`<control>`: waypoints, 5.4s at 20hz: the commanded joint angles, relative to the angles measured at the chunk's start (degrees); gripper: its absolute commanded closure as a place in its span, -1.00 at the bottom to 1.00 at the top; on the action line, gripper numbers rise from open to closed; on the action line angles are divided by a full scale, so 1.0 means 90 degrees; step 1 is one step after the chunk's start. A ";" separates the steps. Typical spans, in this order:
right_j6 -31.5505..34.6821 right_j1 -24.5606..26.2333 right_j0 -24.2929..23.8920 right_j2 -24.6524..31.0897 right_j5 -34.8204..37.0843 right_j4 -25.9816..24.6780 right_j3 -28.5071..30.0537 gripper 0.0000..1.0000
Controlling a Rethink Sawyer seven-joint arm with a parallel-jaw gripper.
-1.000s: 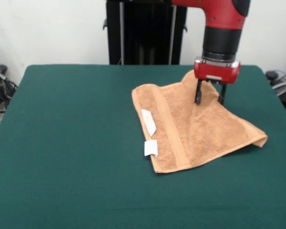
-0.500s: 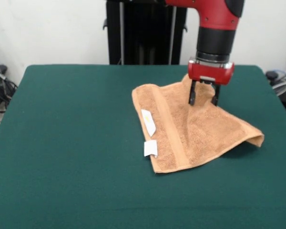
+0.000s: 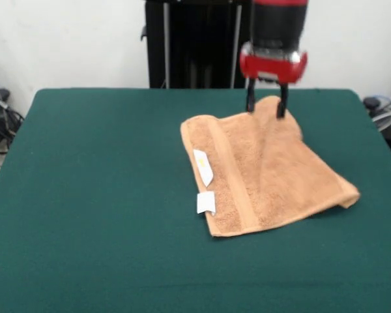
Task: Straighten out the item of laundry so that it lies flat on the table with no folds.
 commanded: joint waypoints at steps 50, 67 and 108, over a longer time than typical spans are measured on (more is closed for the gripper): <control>0.0329 0.3188 -0.1538 0.1158 -0.1120 -0.3603 -0.2792 -1.00; 0.0643 0.1991 -0.0880 0.0262 -0.0911 -0.3454 -0.2190 -1.00; 0.0372 0.2733 -0.0795 -0.0201 -0.1182 -0.3799 -0.3444 1.00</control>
